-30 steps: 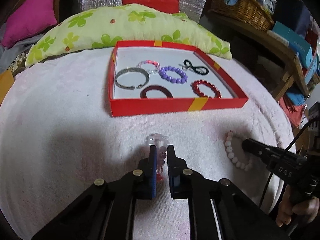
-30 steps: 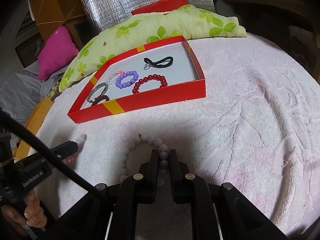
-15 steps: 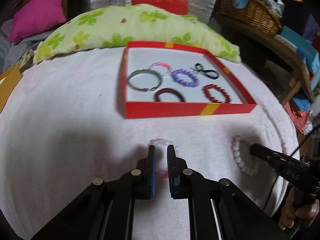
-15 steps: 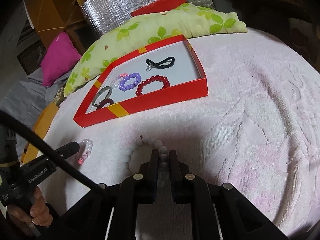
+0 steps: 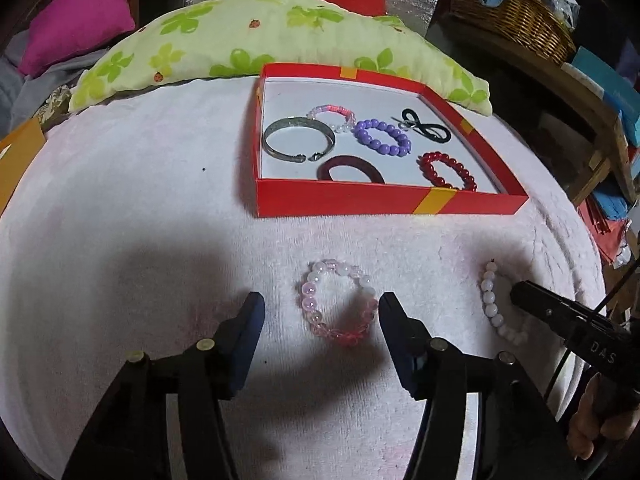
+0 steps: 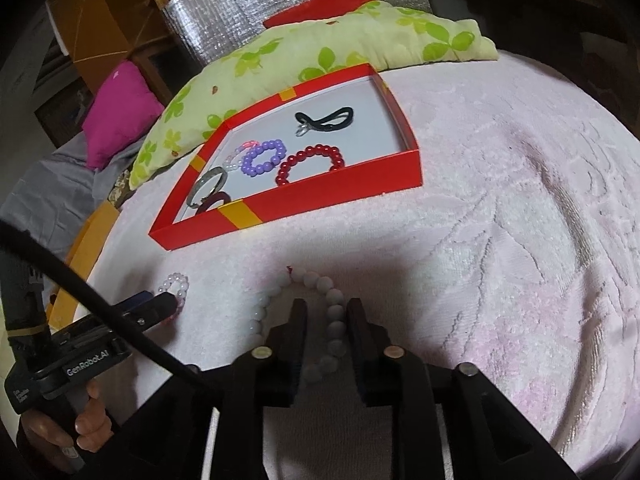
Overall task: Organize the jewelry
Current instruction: 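Grasp pink bead bracelet with left tool while right tool grasps white bead bracelet, then carry pink bracelet in left tool while right tool carries white bracelet over red box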
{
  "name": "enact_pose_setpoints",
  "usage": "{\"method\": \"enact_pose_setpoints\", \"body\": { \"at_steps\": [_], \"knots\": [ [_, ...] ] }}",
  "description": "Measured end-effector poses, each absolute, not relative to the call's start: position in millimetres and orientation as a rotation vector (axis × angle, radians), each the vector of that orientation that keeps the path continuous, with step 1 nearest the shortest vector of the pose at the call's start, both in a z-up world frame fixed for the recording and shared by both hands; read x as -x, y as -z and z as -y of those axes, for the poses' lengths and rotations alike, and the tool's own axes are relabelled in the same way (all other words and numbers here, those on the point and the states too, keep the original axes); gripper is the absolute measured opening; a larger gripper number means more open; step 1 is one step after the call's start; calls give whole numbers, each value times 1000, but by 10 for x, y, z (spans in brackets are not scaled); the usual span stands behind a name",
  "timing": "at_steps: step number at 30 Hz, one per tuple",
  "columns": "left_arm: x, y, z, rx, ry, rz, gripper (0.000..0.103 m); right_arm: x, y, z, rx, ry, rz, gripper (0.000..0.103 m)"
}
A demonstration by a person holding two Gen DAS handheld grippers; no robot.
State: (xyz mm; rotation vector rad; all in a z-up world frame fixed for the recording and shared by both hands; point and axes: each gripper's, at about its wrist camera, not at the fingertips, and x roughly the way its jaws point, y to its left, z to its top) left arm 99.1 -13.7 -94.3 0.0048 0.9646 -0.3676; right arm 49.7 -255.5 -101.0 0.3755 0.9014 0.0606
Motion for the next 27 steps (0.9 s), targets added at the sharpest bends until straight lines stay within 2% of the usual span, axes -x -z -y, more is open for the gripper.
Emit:
{"method": "enact_pose_setpoints", "body": {
  "at_steps": [6,7,8,9,12,16,27],
  "knots": [
    [-941,943,220,-51,383,-950,61,-492,1000,2407,-250,-58,-886,25],
    [-929,942,234,-58,392,-947,61,-488,993,2378,-222,-57,-882,21],
    [-916,938,244,-65,399,-939,58,-484,989,2333,-186,-58,-881,11],
    [-912,936,257,-71,405,-936,46,-482,987,2303,-166,-63,-880,11],
    [-900,934,265,-84,415,-926,24,-459,960,2241,-135,-76,-855,11],
    [-925,902,201,-40,423,-918,10,-433,894,2251,-148,-92,-816,11],
    [-889,695,130,16,448,-818,8,-356,704,2376,-268,-120,-718,11]
  ]
}}
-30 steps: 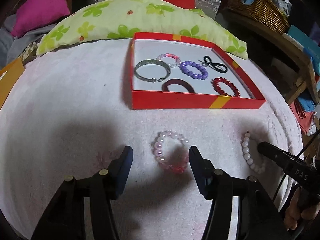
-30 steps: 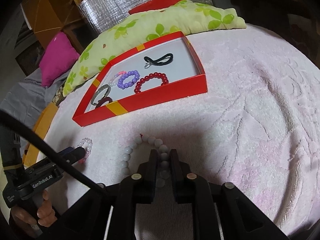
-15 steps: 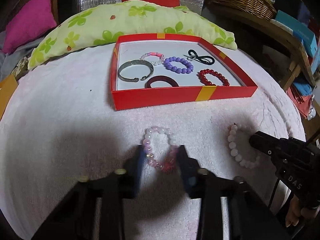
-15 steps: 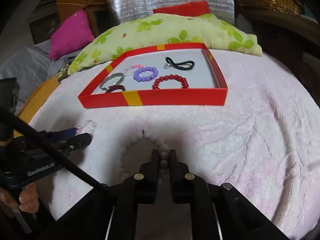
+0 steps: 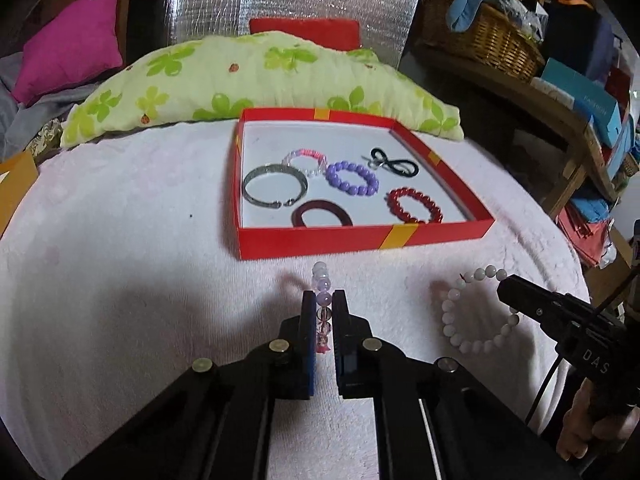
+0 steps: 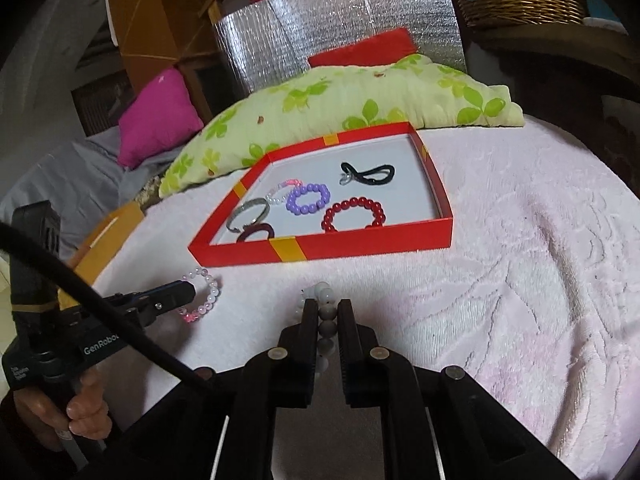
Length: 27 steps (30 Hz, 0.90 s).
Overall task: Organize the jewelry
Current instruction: 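Carry pink bracelet in left tool while right tool carries white bracelet over red box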
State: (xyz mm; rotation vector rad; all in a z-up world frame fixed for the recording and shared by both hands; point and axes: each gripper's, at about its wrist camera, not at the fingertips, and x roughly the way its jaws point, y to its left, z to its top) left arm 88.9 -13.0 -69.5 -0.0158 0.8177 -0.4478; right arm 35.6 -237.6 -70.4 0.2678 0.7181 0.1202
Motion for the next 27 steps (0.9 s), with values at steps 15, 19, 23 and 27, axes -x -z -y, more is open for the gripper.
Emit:
{"method": "enact_pose_setpoints", "body": {
  "at_steps": [15,19,23,27],
  "knots": [
    [-807,400,83,63,494,-713,8,-264,410,2519,-348,-146,-622,11],
    [-781,304,79,60,494,-678,8,-257,305,2571,-374,-149,-607,11],
    [-778,216,61,68,494,-666,8,-270,180,2589,-393,-162,-594,11],
    [-762,81,48,74,503,-642,8,-344,41,2573,-408,-186,-583,11]
  ]
}}
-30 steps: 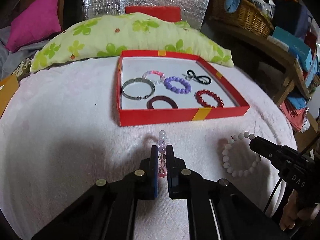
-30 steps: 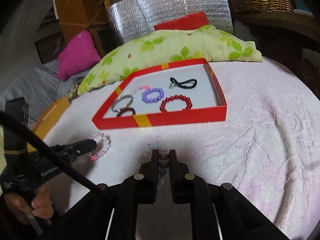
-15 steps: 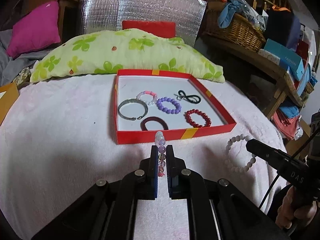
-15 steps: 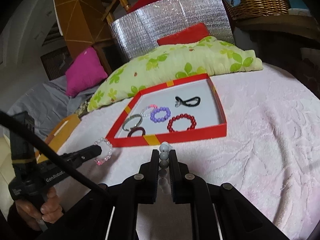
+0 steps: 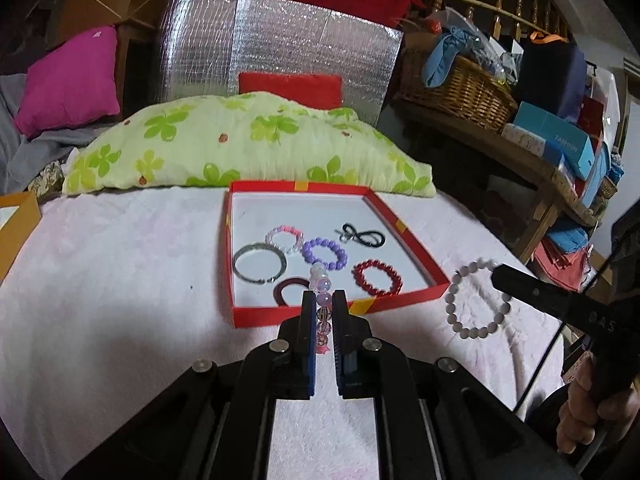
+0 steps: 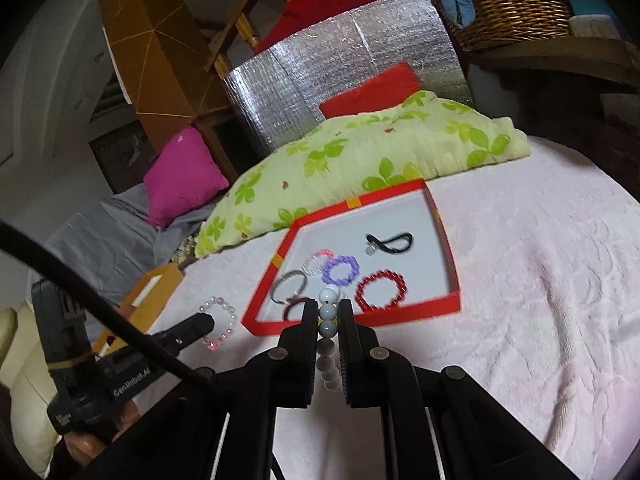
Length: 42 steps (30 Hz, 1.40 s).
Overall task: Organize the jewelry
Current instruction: 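Carry pink bracelet in left tool while right tool carries white bracelet over red box, then drop pink bracelet into box from left tool while right tool releases white bracelet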
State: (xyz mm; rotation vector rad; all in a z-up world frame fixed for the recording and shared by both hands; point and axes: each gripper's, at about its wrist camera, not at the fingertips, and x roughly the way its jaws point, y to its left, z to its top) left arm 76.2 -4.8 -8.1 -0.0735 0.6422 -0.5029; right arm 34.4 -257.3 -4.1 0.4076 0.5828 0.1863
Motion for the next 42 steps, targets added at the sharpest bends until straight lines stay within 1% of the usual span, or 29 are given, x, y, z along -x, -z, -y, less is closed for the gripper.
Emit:
{"method": "enact_pose_setpoints", "body": {
  "at_steps": [9,15,24,34,39,42],
  "knots": [
    [-893,-326,91,29,456,-578,8,-750,-412,2499,-399,-227,-507,11],
    [-1092,-516,205,-20,413,-559,8,-1147,-539,2528,-445,-243,-496,11],
    [-1510,-577,441,-123,356,-582,8,-1833,-365,2732,-556,-263,-578,11],
    [-1946,-448,634,-211,310,-638,8,-2290,-100,2951,-619,-242,-646,11],
    [-2213,-326,727,-206,329,-699,8,-2486,10,3068,-661,-236,-672,11],
    [-2435,-182,835,-197,352,-767,8,-2599,73,3104,-682,-234,-688,11]
  ]
}}
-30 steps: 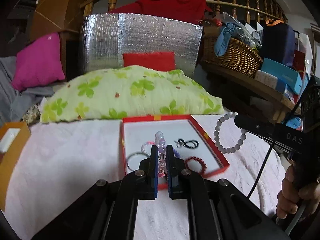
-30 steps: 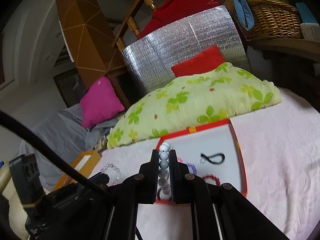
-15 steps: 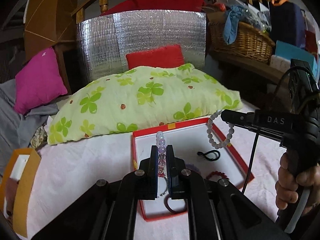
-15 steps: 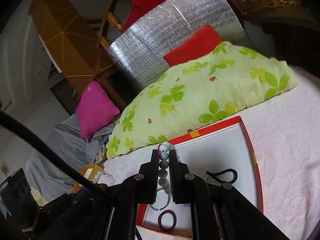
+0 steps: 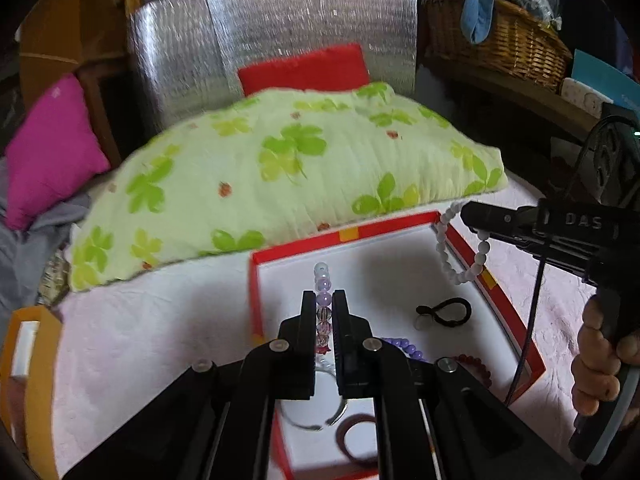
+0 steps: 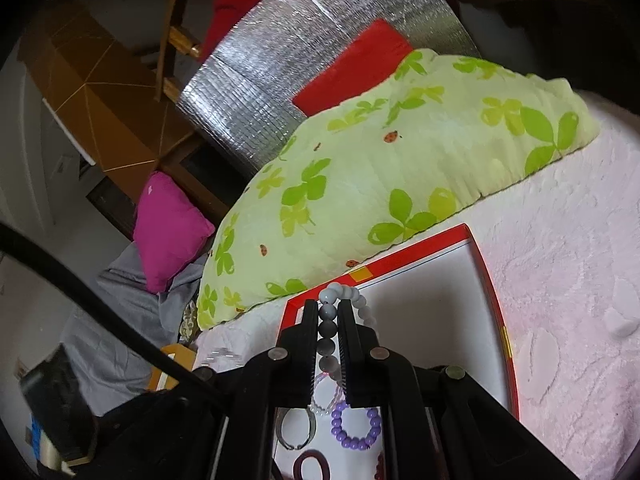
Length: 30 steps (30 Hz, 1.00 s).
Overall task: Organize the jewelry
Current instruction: 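Drop pink bracelet into box from left tool while right tool releases white bracelet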
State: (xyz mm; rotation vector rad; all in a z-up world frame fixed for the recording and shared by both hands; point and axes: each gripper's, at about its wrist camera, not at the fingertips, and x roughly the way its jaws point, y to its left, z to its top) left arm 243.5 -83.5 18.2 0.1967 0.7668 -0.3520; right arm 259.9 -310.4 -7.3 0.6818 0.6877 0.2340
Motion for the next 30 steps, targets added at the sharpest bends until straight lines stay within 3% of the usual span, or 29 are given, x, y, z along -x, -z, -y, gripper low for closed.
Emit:
{"method": "enact_pose_setpoints", "body": {
  "at_steps": [17,19,21,22,23,24,25,30],
  "knots": [
    [-3210,588,1424,-165,348,-999,8,-3013,681,3353,-775,-169,-827,12],
    [-3211,616,1444,-160,349,-1018,16,-3009,706,3409,-779,-149,-832,14],
    [-3179,588,1440,-158,344,-1022,44,-2999,702,3450,-767,-118,-842,15],
    [-3143,554,1436,-161,339,-1008,52,-2990,689,3462,-755,-106,-846,19],
    [-3087,496,1423,-167,330,-982,61,-2978,673,3470,-743,-95,-847,32],
    [-3067,460,1408,-169,328,-967,62,-2962,658,3476,-737,-85,-852,42],
    [-3024,410,1385,-171,329,-957,62,-2947,647,3483,-733,-72,-859,68],
    [-2724,146,1225,-164,309,-933,66,-2769,433,3486,-685,-88,-802,72]
  ]
}}
